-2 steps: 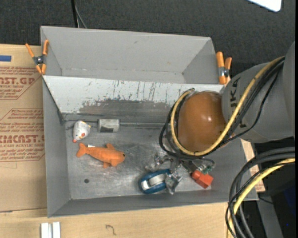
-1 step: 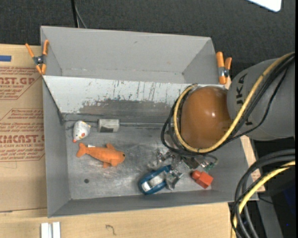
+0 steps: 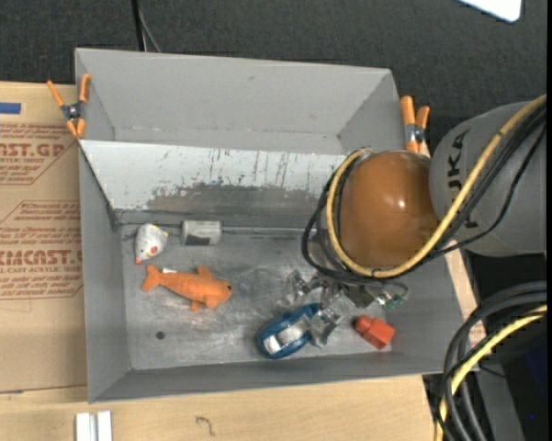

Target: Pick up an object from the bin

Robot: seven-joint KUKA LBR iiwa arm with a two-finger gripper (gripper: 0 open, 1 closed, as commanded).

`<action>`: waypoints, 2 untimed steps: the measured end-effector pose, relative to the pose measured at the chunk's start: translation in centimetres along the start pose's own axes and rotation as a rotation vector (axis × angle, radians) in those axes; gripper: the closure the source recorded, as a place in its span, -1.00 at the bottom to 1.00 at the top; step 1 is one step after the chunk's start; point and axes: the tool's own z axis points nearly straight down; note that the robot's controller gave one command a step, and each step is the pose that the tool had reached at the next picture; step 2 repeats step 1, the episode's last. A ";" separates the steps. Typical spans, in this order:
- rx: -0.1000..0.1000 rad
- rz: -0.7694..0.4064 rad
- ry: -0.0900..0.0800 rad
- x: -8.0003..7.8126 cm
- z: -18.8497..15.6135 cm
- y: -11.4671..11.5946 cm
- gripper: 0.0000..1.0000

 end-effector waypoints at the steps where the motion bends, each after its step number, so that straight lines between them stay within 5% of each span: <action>1: -0.001 0.000 0.002 0.0 -1.4 0.1 1.00; 2: -0.001 0.000 0.002 0.0 -1.4 0.1 1.00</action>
Offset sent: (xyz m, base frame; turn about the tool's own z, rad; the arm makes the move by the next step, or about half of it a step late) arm -0.0001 0.0000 0.0197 0.0000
